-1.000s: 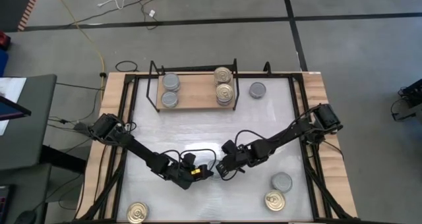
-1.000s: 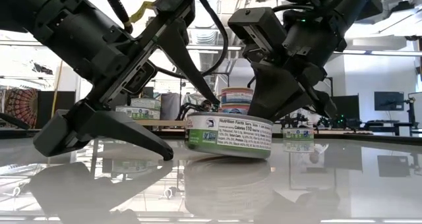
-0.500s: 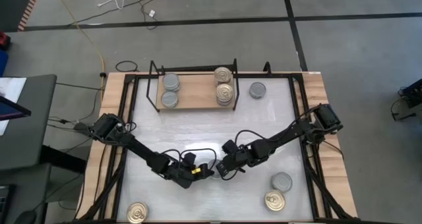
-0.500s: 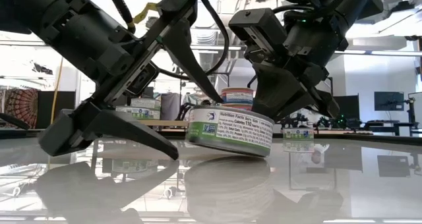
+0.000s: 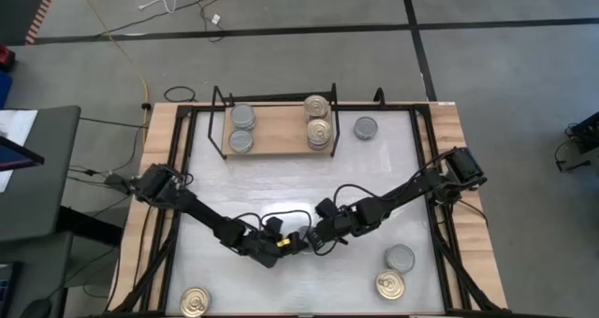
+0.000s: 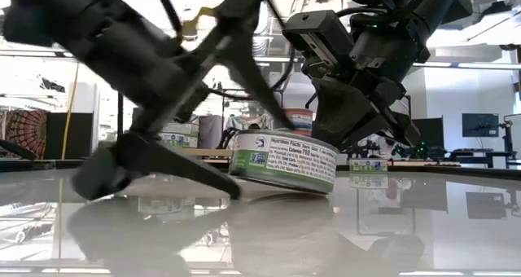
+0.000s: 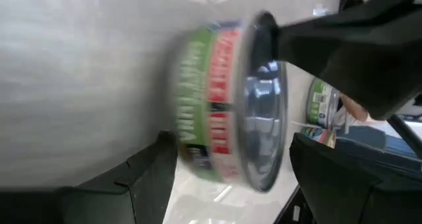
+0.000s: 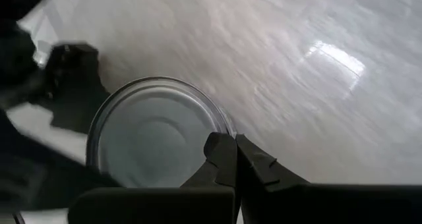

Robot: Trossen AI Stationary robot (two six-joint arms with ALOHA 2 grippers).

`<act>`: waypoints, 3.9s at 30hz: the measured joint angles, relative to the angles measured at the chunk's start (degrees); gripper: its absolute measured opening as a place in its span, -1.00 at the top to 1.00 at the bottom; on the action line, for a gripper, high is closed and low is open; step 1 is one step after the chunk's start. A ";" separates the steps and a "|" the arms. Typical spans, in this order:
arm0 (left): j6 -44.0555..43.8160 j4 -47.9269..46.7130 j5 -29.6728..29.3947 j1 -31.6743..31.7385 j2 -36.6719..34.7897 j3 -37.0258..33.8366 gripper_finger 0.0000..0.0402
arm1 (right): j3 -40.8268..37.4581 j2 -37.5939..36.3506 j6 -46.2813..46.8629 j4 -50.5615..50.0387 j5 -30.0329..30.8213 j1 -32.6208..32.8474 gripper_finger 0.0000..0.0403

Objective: Stack canned seafood by type on shelf
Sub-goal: Stack the green tuna can on top of the green tuna can on the shelf

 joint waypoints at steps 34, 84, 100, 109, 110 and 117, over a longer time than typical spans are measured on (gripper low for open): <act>26.50 -15.85 -3.09 4.78 -7.37 4.50 -0.41 | -0.08 -26.48 -22.77 -32.28 -1.07 6.35 0.84; 49.78 -40.16 1.07 14.25 -1.89 30.20 -0.41 | 0.02 -31.82 -26.95 -45.03 6.48 4.43 -0.45; 63.09 -55.57 6.47 17.81 13.17 51.69 -0.41 | 0.00 -31.82 -24.60 -46.03 6.47 7.46 -0.45; 64.28 -58.14 5.75 19.42 13.85 51.43 -0.41 | 0.00 -31.82 -23.78 -46.50 6.45 7.44 -0.45; 64.85 -57.96 5.73 19.52 13.85 51.43 -0.41 | 0.00 -31.82 -23.80 -46.52 6.45 7.44 -0.45; 69.75 -56.10 7.56 19.82 15.81 51.47 -0.41 | 0.00 -31.82 -23.89 -46.50 6.45 7.42 -0.45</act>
